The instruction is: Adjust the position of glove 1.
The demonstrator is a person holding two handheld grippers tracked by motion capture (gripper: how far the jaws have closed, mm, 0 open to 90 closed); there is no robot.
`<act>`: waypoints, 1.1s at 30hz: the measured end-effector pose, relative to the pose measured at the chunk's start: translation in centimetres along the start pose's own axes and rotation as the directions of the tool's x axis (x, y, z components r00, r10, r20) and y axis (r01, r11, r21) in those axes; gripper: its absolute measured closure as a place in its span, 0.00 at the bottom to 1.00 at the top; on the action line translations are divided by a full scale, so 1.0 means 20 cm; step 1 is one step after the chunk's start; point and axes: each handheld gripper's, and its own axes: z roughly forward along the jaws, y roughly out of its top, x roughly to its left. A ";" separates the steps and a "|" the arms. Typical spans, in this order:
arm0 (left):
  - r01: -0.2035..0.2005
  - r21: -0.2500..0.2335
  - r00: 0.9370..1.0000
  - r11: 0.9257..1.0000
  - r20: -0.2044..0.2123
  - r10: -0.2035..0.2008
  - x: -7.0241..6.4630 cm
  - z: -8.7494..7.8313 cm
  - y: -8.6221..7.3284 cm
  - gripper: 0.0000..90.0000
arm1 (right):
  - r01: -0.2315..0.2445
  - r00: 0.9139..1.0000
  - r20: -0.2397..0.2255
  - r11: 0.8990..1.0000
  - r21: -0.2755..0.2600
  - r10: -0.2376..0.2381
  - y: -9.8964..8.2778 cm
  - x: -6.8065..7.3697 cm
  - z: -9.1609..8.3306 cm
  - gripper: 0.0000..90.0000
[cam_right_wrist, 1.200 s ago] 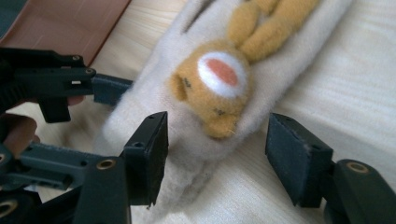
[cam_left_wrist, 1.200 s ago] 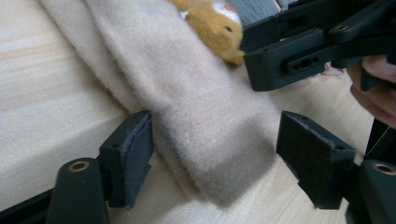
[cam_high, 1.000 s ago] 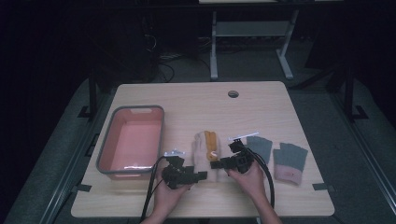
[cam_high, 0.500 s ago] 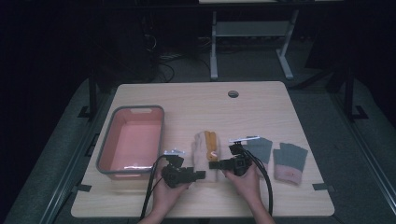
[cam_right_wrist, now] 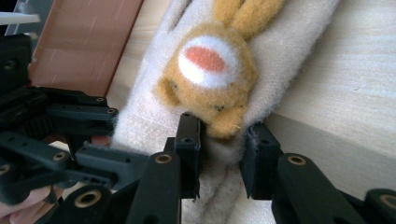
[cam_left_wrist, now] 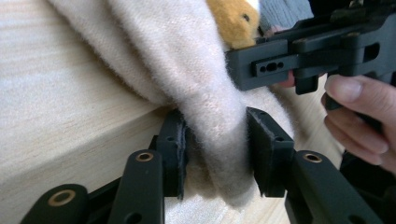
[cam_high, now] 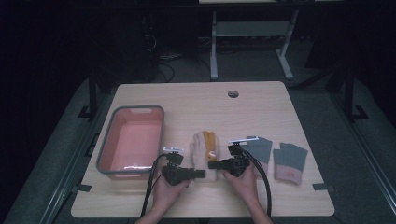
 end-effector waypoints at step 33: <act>-0.075 0.042 0.997 0.996 -0.022 0.076 -0.08 0.03 0.01 0.77 | -0.062 0.997 -0.039 0.998 -0.013 0.062 -0.05 -0.05 -0.07 0.74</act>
